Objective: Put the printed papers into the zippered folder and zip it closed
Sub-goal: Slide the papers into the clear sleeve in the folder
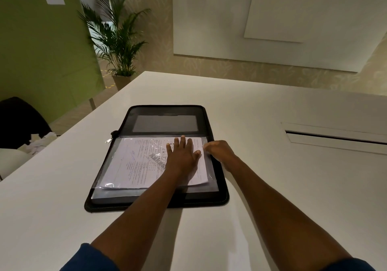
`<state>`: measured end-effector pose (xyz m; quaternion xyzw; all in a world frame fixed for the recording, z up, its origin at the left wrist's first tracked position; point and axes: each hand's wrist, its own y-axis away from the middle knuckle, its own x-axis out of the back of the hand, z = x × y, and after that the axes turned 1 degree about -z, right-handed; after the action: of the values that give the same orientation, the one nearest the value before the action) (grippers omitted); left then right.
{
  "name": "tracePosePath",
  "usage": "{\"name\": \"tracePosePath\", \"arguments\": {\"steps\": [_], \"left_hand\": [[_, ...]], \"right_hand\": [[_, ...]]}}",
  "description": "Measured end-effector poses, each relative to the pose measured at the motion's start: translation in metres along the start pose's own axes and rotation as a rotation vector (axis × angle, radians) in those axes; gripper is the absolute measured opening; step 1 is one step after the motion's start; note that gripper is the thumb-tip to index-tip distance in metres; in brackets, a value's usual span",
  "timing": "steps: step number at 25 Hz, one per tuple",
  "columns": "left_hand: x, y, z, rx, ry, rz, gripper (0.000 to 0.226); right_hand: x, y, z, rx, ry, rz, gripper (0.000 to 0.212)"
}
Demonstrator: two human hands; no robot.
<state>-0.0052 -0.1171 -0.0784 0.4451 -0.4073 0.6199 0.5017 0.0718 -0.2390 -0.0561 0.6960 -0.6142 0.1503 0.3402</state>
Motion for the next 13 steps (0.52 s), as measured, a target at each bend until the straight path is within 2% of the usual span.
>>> {"name": "tracePosePath", "arguments": {"steps": [6,10,13], "left_hand": [[-0.003,-0.007,-0.003,-0.002,0.014,-0.003,0.064],[-0.003,-0.010,-0.004,-0.011,0.004,-0.020,0.064],[-0.001,-0.010,-0.009,-0.026,0.011,0.007,0.063]], "right_hand": [[-0.007,0.001,-0.008,0.048,0.002,-0.030,0.025],[0.001,0.012,-0.001,0.184,-0.075,-0.109,0.024],[0.003,0.018,0.008,0.257,-0.096,-0.077,0.026]]}}
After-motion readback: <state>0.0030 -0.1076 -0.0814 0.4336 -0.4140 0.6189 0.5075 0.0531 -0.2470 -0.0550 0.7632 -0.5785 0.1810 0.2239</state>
